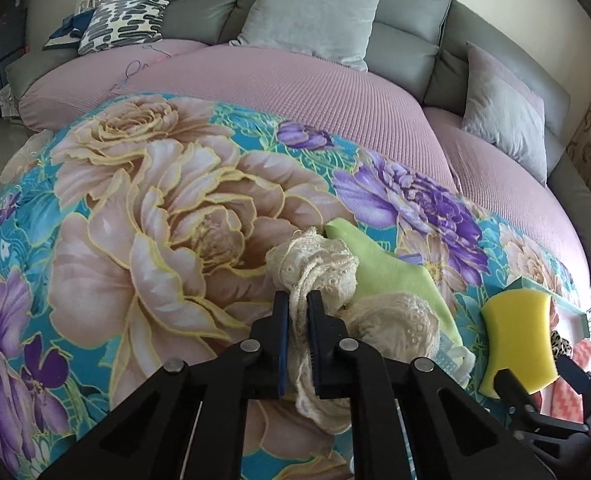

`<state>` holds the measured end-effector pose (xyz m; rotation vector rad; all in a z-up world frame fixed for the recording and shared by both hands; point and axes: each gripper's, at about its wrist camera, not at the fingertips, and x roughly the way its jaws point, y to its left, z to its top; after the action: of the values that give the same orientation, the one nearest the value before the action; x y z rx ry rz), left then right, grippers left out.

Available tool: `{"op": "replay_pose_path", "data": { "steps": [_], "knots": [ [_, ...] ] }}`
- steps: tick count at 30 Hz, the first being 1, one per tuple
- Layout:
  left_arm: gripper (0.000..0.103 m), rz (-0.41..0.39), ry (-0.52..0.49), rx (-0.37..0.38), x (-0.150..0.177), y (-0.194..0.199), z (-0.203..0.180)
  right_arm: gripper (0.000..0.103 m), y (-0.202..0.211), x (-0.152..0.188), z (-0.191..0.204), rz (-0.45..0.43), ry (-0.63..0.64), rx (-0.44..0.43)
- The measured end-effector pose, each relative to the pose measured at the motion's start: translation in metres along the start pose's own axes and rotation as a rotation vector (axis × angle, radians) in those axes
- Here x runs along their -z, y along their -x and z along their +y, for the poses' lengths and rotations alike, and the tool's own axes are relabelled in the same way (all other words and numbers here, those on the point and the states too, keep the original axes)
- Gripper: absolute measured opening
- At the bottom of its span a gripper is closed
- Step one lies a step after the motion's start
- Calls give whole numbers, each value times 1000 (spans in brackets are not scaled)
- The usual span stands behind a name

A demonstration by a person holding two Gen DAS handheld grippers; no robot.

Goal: Organize soft objects
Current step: 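Grasp the yellow sponge with the right gripper while the left holds the lace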

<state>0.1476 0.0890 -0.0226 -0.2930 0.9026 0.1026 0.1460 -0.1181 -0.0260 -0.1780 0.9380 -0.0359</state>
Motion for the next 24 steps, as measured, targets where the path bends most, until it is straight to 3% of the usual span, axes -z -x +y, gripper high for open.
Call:
{"op": "replay_pose_path", "data": {
  "steps": [17,22,24],
  "knots": [
    [9,-181,87,-30,-16,69,29,102,-10,5,16,-8,93,97],
    [9,-192,96,-39,-17,73,32,84,-6,3,4,-26,38,94],
    [9,-177,96,-42,-16,69,31,83,-4,3,1,-31,22,87]
  ]
}}
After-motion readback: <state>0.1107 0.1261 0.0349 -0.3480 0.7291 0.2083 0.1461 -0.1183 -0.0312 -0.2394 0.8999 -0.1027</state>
